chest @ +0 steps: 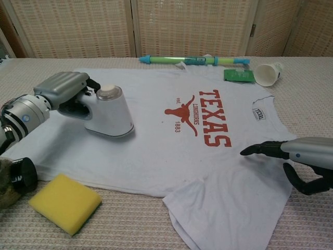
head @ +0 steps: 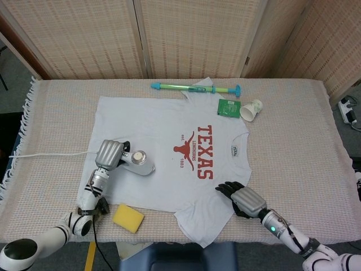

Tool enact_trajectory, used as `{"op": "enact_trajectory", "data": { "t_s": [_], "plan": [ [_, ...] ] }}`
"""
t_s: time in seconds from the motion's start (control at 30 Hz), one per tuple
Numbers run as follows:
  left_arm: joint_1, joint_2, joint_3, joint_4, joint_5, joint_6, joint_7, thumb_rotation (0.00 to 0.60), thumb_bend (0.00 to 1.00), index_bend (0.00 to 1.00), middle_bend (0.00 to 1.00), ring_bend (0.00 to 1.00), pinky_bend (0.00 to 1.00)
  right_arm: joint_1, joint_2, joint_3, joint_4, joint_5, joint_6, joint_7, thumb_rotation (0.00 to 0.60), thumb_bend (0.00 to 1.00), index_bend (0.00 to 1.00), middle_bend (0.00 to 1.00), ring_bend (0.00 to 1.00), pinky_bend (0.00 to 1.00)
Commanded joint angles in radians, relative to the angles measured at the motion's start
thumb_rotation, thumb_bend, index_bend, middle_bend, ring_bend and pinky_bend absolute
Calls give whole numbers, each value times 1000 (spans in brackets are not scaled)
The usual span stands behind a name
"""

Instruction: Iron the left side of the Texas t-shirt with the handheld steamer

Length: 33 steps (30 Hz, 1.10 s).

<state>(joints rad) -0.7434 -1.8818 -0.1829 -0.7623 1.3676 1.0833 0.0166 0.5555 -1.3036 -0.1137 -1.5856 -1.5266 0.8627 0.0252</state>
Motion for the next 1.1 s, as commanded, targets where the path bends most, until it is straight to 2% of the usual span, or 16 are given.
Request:
{"op": "enact_trajectory", "data": {
  "t_s": [0.03, 0.3, 0.6, 0.77, 0.97, 1.1],
  "plan": [
    [-15, -44, 5, 18, 6, 1, 32, 600, 565, 893, 997, 833, 808, -1, -1, -1, 2, -2, 1, 3, 588, 1000, 0, 46, 0, 76],
    [-11, -92, 10, 125, 9, 8, 20, 600, 566, 893, 997, 834, 808, -2, -2, -1, 7, -4, 0, 8, 590, 1000, 0, 46, 0, 76],
    [31, -113, 43, 324, 41, 62, -41, 600, 568, 892, 997, 833, 807, 2, -7, 4, 7, -1, -6, 4, 587, 1000, 0, 46, 0, 76],
    [52, -115, 47, 417, 37, 46, -85, 600, 568, 893, 996, 833, 808, 6, -9, 8, 1, 6, -12, -7, 589, 1000, 0, 46, 0, 76],
    [75, -110, 33, 501, 16, 18, -130, 600, 569, 893, 993, 833, 808, 7, -9, 13, -10, 15, -13, -24, 588, 1000, 0, 46, 0, 76],
    [87, -91, -7, 528, -28, -14, -182, 600, 567, 893, 989, 831, 808, 4, -3, 15, -21, 19, -7, -34, 589, 1000, 0, 46, 0, 76]
  ]
}}
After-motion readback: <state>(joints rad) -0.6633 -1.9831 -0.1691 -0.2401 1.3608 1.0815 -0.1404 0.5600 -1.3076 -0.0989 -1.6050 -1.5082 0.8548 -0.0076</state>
